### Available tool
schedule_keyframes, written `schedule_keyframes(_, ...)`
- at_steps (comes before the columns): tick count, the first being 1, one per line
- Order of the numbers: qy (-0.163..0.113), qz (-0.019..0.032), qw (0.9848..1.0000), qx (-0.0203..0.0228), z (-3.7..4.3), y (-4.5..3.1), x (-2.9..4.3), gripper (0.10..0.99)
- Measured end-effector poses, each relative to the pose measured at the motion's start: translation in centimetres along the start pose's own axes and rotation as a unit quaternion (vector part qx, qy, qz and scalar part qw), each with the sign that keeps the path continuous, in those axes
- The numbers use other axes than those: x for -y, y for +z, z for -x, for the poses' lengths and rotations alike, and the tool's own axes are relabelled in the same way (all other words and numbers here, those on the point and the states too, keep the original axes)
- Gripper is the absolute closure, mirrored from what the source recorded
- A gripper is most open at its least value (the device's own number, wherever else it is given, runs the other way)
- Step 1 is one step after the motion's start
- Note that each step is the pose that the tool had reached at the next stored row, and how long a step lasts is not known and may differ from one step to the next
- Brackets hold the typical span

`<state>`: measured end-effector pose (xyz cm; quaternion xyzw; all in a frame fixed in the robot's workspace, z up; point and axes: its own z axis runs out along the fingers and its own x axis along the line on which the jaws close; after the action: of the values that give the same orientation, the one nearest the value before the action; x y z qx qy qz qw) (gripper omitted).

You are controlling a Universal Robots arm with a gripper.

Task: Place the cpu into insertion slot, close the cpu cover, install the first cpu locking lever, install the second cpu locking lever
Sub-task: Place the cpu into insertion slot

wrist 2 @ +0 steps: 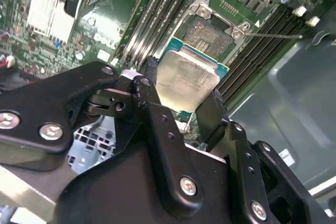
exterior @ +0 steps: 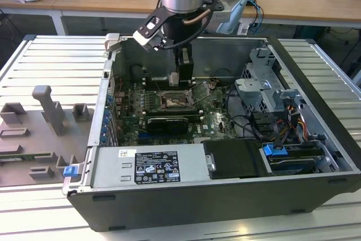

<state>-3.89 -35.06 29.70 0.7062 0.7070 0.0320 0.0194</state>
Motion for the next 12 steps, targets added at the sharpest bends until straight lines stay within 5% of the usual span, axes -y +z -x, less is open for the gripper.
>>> schedule_keyframes(12, 0.003, 0.0000, 1.0000, 0.0007, -0.02, 0.92, 0.07, 0.549)
